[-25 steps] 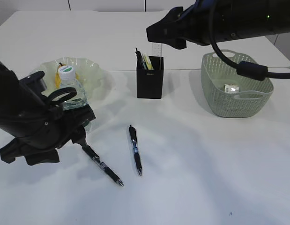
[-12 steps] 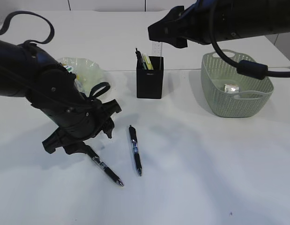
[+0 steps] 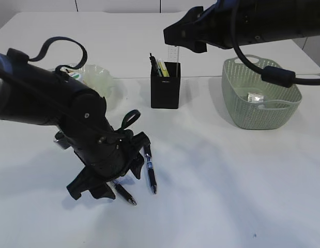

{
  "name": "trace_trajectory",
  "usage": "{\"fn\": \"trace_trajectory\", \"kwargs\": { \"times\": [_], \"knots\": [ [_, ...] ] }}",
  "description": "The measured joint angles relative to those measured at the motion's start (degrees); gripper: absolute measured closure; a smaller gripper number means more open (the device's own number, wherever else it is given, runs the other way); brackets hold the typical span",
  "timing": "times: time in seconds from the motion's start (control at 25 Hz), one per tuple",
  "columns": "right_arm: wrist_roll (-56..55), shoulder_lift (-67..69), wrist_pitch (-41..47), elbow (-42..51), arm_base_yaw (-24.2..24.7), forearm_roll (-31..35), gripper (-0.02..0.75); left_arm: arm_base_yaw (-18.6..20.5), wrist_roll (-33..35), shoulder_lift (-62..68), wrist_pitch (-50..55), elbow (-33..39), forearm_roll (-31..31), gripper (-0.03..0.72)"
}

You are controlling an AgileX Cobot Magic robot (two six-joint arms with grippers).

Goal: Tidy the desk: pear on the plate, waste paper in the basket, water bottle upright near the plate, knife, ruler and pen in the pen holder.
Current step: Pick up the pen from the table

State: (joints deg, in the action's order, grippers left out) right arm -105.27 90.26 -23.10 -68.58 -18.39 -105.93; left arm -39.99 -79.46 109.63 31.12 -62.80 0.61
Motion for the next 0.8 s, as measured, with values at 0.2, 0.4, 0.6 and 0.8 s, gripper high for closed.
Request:
{"fn": "trace_trajectory", "kwargs": {
  "times": [0.2, 0.4, 0.6, 0.8],
  "knots": [
    [0.00, 0.00, 0.00, 0.00, 0.00, 0.00, 0.365, -0.13, 0.00, 1.07, 0.00, 0.00, -1.57, 0.249],
    [0.00, 0.00, 0.00, 0.00, 0.00, 0.00, 0.365, -0.13, 0.00, 2.47, 0.00, 0.00, -1.83, 0.249],
    [0.00, 0.00, 0.00, 0.00, 0.00, 0.00, 0.365, -0.13, 0.00, 3.07, 0.00, -0.02, -2.05, 0.249],
    [0.00, 0.00, 0.00, 0.00, 0.00, 0.00, 0.365, -0.13, 0.00, 3.43, 0.00, -0.02, -2.72, 0.249]
  ]
}}
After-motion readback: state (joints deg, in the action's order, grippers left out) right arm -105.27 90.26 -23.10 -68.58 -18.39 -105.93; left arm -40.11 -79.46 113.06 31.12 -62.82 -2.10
